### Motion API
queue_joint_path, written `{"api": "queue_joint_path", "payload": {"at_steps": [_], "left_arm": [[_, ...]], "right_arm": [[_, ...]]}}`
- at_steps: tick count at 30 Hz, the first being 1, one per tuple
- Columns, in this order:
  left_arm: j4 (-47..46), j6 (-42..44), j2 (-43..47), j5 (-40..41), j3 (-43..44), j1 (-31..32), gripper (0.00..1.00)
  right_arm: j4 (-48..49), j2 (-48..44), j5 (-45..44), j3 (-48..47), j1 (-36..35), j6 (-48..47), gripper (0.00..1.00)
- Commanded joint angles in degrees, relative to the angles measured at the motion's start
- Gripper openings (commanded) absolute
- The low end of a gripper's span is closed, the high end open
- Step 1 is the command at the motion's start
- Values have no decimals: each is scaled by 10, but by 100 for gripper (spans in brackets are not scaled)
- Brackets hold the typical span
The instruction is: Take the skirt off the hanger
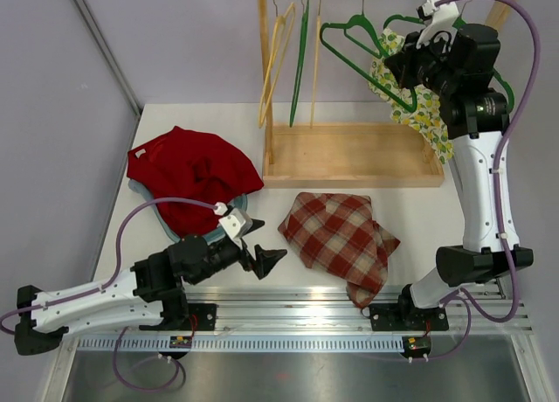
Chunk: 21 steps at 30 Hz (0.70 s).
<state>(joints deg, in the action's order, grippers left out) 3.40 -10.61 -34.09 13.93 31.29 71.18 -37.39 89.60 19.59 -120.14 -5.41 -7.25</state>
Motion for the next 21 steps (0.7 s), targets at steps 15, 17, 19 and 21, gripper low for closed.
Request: {"api": "queue_joint_path", "payload": {"at_steps": [15, 17, 19, 21], "left_arm": [[-177, 174, -105, -71, -48, -1, 99], [-183, 224, -160, -111, -25, -1, 99], [-179, 311, -198, -177, -8, -1, 99], [-176, 389, -255, -213, 21, -1, 99]], "right_arm": [[-1, -57, -30, 69, -43, -63, 58], [-2, -101, -38, 99, -43, -80, 86], [-11, -152, -42, 161, -43, -126, 95], [-23, -201, -50, 234, -43, -171, 100]]}}
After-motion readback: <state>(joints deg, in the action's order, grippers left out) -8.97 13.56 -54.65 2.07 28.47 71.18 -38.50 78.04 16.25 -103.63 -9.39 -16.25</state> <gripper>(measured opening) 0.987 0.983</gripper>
